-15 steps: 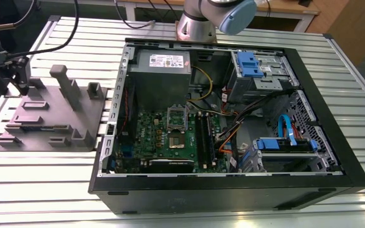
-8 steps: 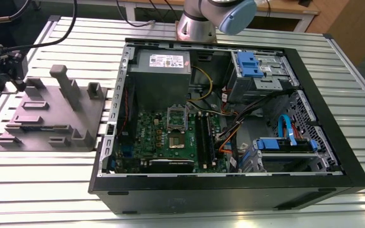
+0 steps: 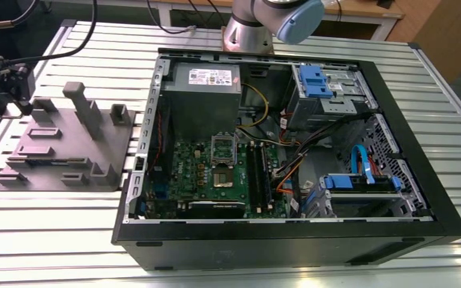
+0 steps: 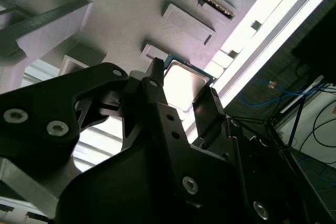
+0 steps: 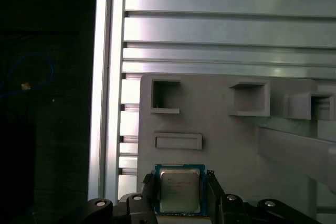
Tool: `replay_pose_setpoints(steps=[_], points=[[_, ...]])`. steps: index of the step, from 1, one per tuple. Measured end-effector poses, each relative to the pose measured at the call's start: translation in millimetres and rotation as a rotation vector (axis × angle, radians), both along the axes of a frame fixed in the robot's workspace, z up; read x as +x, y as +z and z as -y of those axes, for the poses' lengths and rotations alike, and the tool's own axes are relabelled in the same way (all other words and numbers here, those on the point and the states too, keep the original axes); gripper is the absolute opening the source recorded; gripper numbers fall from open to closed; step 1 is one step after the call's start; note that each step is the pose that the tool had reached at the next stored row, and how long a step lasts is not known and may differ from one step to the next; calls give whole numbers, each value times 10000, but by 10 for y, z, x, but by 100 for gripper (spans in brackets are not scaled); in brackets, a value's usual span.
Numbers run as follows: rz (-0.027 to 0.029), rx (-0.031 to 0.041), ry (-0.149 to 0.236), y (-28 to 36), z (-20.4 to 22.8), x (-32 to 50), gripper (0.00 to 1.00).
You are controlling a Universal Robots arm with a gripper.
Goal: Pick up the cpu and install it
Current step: 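Pick up the cpu and move it towards the insertion slot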
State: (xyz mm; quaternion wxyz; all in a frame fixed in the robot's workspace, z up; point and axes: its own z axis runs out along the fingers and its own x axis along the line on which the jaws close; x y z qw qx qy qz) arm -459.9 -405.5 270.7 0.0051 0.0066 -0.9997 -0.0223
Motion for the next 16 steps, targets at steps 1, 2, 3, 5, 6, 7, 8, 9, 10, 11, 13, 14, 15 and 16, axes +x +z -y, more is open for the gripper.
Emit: replay_pose_setpoints(steps=[1,2,3,5,6,7,8,9,10,11,13,14,15,16], points=[[1,0,0,3,0,0,47],[-2,-1,0,8,0,0,47],[-1,0,0,14,0,0,47],[0,0,0,26,0,0,47],[0,0,0,33,0,0,47],[0,0,0,41,0,0,47],[1,1,0,45,0,0,47],[2,1,0,48,0,0,47],[3,2,0,52,0,0,47],[1,0,0,56,0,0,47],[1,1,0,63,0,0,47],[2,1,0,65,0,0,47],[1,1,0,68,0,0,47],[0,1,0,71,0,0,47]])
